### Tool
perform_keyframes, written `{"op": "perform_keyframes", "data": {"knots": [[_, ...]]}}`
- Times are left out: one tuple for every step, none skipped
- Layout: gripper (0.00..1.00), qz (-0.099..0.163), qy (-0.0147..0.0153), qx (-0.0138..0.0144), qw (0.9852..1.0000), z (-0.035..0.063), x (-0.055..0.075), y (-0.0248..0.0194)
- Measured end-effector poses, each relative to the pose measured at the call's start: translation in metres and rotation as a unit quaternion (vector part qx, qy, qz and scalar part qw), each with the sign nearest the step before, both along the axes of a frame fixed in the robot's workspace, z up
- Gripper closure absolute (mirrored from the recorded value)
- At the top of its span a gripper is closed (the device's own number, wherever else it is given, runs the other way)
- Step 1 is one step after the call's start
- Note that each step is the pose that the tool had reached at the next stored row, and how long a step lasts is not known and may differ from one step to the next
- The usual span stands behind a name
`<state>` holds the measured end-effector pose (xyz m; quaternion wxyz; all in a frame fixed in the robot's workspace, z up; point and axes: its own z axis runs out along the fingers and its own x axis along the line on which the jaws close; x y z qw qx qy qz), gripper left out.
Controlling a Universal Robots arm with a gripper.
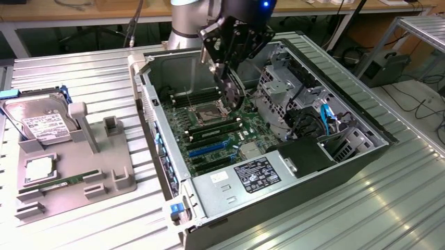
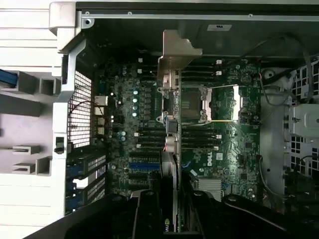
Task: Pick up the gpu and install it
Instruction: 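Pick up the gpu and move the gpu toward the slot, then insert the gpu into the slot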
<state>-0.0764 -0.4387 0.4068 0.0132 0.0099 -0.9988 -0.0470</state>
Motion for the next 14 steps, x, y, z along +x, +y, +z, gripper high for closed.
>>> {"op": "perform_keyframes", "data": {"knots": [[0.74,0.000,0.0004,-0.0001,1.0000,-0.0025,0.008,-0.0012],[0.74,0.000,0.0005,-0.0001,1.0000,-0.0039,0.012,-0.0021],[0.74,0.000,0.0006,-0.0002,1.0000,-0.0057,0.017,-0.0034],[0.74,0.000,0.0007,-0.0002,1.0000,-0.0072,0.022,-0.0045],[0.74,0.000,0.0008,-0.0001,1.0000,-0.0086,0.026,-0.0056],[0.74,0.000,0.0008,-0.0002,1.0000,-0.0100,0.030,-0.0066],[0.74,0.000,0.0009,-0.0002,1.0000,-0.0121,0.034,-0.0073],[0.74,0.000,0.0009,-0.0001,1.0000,-0.0139,0.035,-0.0074],[0.74,0.000,0.0009,-0.0002,1.0000,-0.0141,0.035,-0.0074],[0.74,0.000,0.0009,-0.0002,1.0000,-0.0140,0.036,-0.0074],[0.74,0.000,0.0010,-0.0001,1.0000,-0.0141,0.036,-0.0074],[0.74,0.000,0.0010,-0.0001,1.0000,-0.0141,0.036,-0.0074],[0.74,0.000,0.0010,-0.0001,1.0000,-0.0141,0.036,-0.0074],[0.74,0.000,0.0010,-0.0001,1.0000,-0.0141,0.036,-0.0074]]}}
